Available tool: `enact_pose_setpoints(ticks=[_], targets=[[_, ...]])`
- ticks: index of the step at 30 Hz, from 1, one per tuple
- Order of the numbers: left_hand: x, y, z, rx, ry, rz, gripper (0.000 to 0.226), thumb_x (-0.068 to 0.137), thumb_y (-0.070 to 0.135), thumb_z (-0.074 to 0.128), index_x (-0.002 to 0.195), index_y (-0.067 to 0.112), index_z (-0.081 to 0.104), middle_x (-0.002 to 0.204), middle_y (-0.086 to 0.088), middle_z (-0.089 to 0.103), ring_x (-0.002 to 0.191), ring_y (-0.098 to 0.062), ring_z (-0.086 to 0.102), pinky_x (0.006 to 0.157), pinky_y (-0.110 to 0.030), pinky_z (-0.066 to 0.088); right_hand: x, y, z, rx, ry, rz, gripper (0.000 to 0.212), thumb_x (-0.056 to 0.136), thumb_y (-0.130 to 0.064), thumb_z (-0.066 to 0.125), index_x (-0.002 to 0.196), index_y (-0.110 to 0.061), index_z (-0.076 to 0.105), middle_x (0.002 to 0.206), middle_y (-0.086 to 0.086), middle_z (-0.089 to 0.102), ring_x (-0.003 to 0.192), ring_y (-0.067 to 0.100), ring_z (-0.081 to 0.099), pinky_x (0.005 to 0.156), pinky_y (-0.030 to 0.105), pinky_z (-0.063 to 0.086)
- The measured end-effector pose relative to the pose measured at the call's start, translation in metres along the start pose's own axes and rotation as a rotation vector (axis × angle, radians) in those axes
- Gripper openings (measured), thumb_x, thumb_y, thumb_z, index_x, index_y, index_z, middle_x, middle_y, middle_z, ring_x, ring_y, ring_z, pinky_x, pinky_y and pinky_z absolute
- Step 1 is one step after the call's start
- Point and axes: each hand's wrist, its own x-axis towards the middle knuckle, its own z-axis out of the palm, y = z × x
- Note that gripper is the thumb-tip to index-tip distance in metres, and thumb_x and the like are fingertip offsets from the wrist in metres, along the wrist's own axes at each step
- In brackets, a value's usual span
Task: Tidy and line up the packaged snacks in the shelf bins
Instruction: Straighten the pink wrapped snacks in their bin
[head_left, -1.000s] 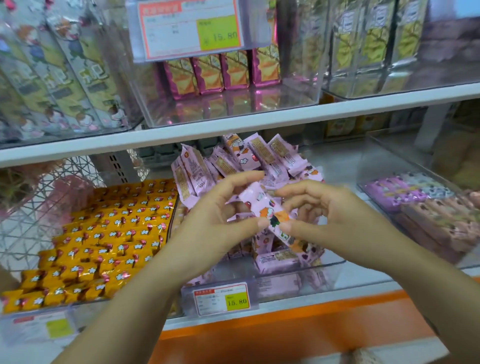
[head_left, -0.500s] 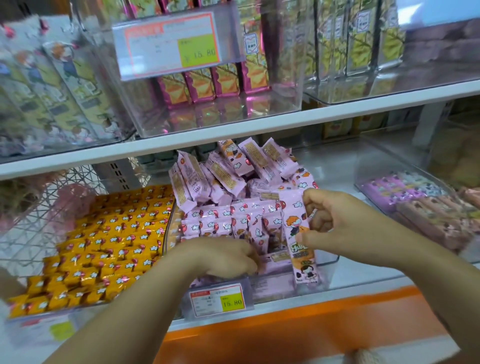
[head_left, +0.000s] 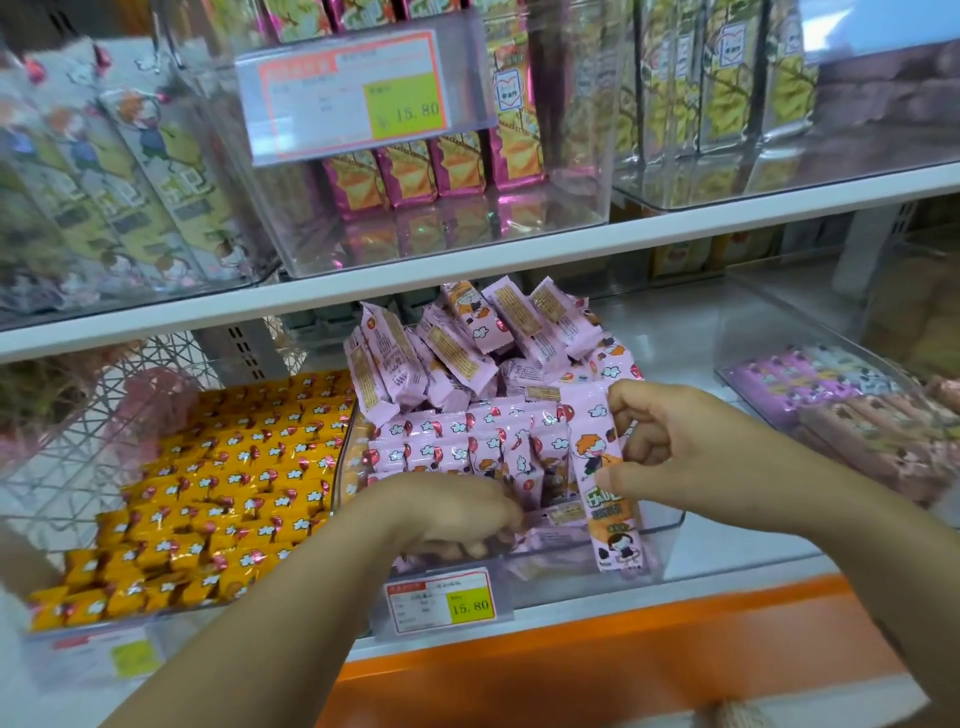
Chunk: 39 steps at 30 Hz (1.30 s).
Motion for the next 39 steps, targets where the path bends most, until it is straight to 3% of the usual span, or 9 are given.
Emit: enact_pose_setpoints(ticks=[5, 10, 14, 19, 21, 27, 31, 35, 39], targets=[[-0.017, 0.013, 0.001, -0.086, -0.026, 0.106, 0.018, 0.096, 0.033, 0.051, 0.109, 0.021, 0.056, 0.080, 0.004, 0.058, 0.066, -0.008, 0.055, 0.054, -0.017, 0.039, 0.000, 0.002, -0.001, 0.019, -0.007, -0.005, 0.025, 0.076, -0.024, 0.071, 0.072, -0.030, 0.048, 0.056, 0.004, 0.046, 0.054, 0.017, 0.040, 0.054, 0.033, 0.035], [-0.029, 0.025, 0.012, -0.123, 0.030, 0.267, 0.021, 0.085, 0.052, 0.060, 0.098, 0.036, 0.061, 0.103, -0.003, 0.072, 0.092, -0.018, 0.070, 0.094, -0.039, 0.051, 0.000, 0.003, -0.001, 0.049, 0.012, -0.018, 0.020, 0.070, -0.028, 0.072, 0.076, -0.028, 0.053, 0.063, -0.002, 0.059, 0.059, 0.025, 0.051, 0.060, 0.041, 0.046], [-0.031, 0.031, 0.019, -0.111, 0.067, 0.332, 0.018, 0.091, 0.039, 0.060, 0.103, 0.026, 0.065, 0.093, -0.005, 0.072, 0.079, -0.015, 0.069, 0.078, -0.030, 0.056, -0.001, 0.003, -0.004, 0.032, 0.042, -0.039, 0.022, 0.077, -0.016, 0.072, 0.079, -0.028, 0.053, 0.060, -0.015, 0.057, 0.056, 0.004, 0.050, 0.061, 0.028, 0.043], [-0.040, 0.041, 0.015, -0.202, 0.177, 0.435, 0.022, 0.098, 0.010, 0.048, 0.084, 0.020, 0.061, 0.090, -0.018, 0.070, 0.061, -0.003, 0.064, 0.074, -0.024, 0.055, 0.000, 0.002, -0.006, 0.126, 0.129, -0.065, 0.036, 0.080, -0.020, 0.068, 0.109, -0.036, 0.054, 0.091, -0.001, 0.069, 0.075, 0.029, 0.059, 0.063, 0.033, 0.050], [-0.043, 0.044, 0.014, -0.178, 0.166, 0.459, 0.011, 0.097, 0.012, 0.051, 0.093, 0.017, 0.061, 0.087, -0.011, 0.068, 0.066, -0.007, 0.065, 0.076, -0.026, 0.055, 0.001, 0.003, -0.006, 0.178, 0.164, -0.070, 0.035, 0.081, -0.014, 0.066, 0.105, -0.035, 0.054, 0.092, -0.004, 0.069, 0.073, 0.025, 0.059, 0.059, 0.024, 0.046], [-0.038, 0.049, 0.027, 0.213, 0.315, 0.398, 0.035, 0.091, 0.035, 0.061, 0.123, 0.022, 0.060, 0.084, 0.012, 0.052, 0.069, -0.002, 0.049, 0.057, -0.007, 0.036, 0.005, 0.004, -0.007, 0.181, 0.214, -0.032, 0.031, 0.081, -0.008, 0.067, 0.105, -0.026, 0.058, 0.091, 0.006, 0.069, 0.085, 0.037, 0.064, 0.078, 0.049, 0.051], [-0.035, 0.049, 0.038, 0.246, 0.533, 0.492, 0.017, 0.094, 0.026, 0.057, 0.102, 0.017, 0.069, 0.097, 0.006, 0.055, 0.079, -0.013, 0.057, 0.072, -0.024, 0.045, 0.003, 0.002, -0.010, 0.224, 0.235, -0.045, 0.026, 0.084, 0.001, 0.061, 0.100, -0.019, 0.057, 0.072, -0.013, 0.066, 0.065, 0.005, 0.065, 0.062, 0.013, 0.048], [-0.060, 0.049, 0.027, -0.115, 0.593, 0.512, 0.014, 0.099, 0.021, 0.047, 0.092, 0.017, 0.059, 0.067, 0.001, 0.066, 0.041, -0.004, 0.055, 0.045, -0.018, 0.041, 0.003, 0.001, -0.012, 0.342, 0.280, -0.034, 0.026, 0.087, 0.003, 0.057, 0.107, -0.014, 0.057, 0.072, -0.010, 0.064, 0.049, 0.000, 0.055, 0.047, 0.009, 0.038], [-0.087, 0.037, 0.009, -0.643, 0.487, 0.611, 0.012, 0.097, 0.015, 0.048, 0.089, 0.012, 0.057, 0.098, -0.014, 0.069, 0.078, -0.022, 0.072, 0.074, -0.038, 0.059, 0.003, 0.002, -0.012, 0.517, 0.268, 0.005, 0.028, 0.072, -0.016, 0.060, 0.100, -0.012, 0.059, 0.062, -0.006, 0.058, 0.052, 0.009, 0.048, 0.050, 0.023, 0.033]])
